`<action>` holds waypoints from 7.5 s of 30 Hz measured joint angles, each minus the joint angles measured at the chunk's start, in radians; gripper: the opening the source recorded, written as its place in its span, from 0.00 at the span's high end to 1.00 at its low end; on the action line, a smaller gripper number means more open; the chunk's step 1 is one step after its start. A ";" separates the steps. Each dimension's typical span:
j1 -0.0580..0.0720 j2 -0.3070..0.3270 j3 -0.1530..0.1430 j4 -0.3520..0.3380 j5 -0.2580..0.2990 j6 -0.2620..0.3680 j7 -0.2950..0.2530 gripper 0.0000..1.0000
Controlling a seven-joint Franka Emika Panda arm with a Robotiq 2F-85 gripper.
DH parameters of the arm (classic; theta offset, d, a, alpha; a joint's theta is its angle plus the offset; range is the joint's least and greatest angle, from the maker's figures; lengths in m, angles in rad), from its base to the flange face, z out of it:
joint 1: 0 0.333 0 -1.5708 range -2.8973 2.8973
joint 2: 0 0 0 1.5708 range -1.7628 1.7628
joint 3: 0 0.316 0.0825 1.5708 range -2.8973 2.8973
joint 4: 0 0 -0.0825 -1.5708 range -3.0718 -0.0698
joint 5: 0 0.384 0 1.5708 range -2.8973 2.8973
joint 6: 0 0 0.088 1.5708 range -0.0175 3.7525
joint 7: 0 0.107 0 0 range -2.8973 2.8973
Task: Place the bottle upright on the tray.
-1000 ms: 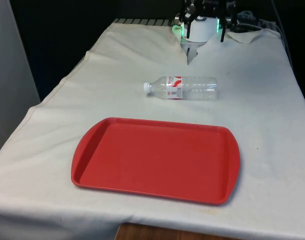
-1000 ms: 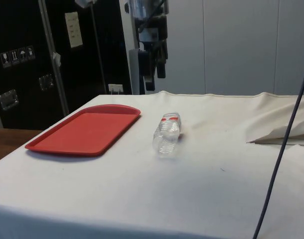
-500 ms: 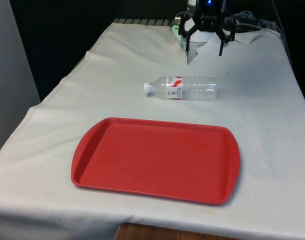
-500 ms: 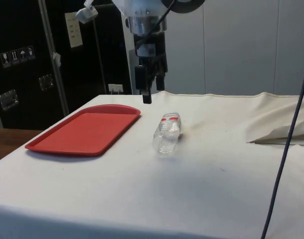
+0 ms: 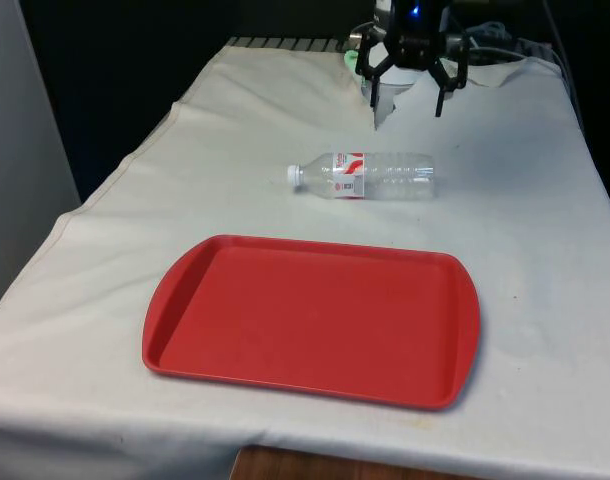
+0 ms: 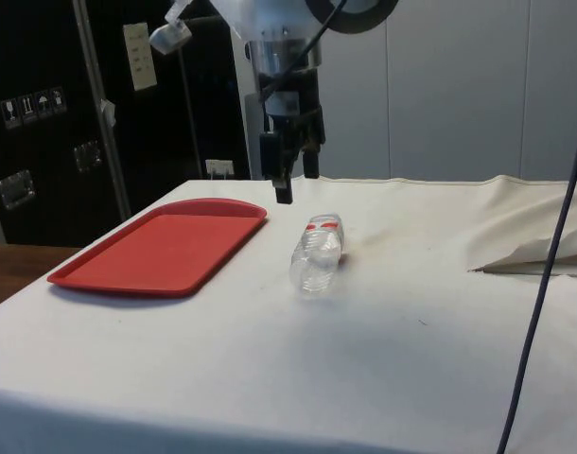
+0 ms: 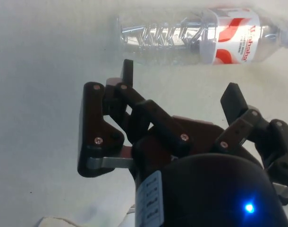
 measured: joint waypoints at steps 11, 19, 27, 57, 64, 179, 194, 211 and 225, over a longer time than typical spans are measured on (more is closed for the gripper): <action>-0.003 0.024 -0.001 0.002 0.000 0.004 0.065 0.00; -0.008 0.030 -0.004 0.004 0.000 0.004 0.105 0.00; -0.017 0.032 -0.011 0.005 0.000 0.004 0.142 0.00; -0.024 0.056 -0.054 0.006 0.000 0.010 0.253 0.00; -0.026 0.066 -0.061 0.006 0.000 0.015 0.278 0.00; -0.032 0.101 -0.099 0.037 0.000 0.031 0.921 0.00; -0.032 0.109 -0.100 0.037 0.002 0.031 1.009 0.00; -0.032 0.119 -0.100 0.037 0.053 0.031 1.062 0.00; -0.031 0.131 -0.097 0.035 0.162 0.040 1.056 0.00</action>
